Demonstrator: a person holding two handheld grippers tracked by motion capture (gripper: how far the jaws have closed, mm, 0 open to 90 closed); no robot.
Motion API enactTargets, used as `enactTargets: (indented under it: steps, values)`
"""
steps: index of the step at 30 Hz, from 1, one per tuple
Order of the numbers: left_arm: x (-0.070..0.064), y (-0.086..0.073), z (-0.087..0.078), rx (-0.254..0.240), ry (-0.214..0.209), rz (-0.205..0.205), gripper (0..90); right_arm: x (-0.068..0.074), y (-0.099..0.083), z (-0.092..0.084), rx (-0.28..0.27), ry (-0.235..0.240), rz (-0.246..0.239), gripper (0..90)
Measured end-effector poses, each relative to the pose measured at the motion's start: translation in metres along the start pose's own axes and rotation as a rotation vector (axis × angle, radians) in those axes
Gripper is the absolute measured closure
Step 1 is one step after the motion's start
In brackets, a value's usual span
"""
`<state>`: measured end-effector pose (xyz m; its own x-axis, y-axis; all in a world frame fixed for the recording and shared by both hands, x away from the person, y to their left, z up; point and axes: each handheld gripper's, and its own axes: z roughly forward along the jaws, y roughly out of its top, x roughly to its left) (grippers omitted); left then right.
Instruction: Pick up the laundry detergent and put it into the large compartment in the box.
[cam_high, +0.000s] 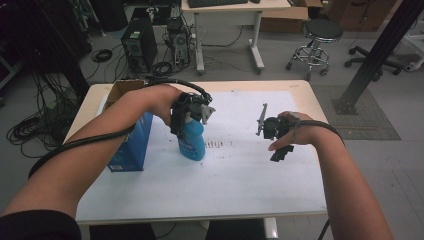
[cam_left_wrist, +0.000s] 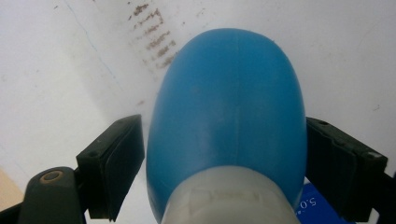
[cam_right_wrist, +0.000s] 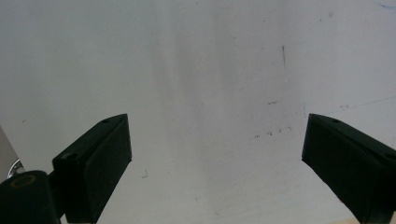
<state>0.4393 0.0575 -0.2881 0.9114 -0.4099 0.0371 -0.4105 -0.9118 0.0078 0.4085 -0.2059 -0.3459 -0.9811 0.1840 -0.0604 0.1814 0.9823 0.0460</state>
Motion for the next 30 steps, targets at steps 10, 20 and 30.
enactTargets:
  steps: [10, 20, 30]
  values:
    - [0.0, -0.0011, 0.0003, -0.006, -0.002, 0.001, 21.2, -0.0006, 0.003, 0.0024, 0.002, 0.003, -0.003, 8.1]
    - [0.0005, -0.0023, 0.0025, -0.003, 0.002, 0.001, 23.6, -0.0003, 0.0043, 0.004, 0.008, 0.006, -0.004, 8.1]
    - [0.0004, -0.0019, 0.0016, 0.009, 0.009, 0.005, 26.3, -0.0002, 0.0038, 0.0051, 0.005, 0.008, 0.0, 8.2]
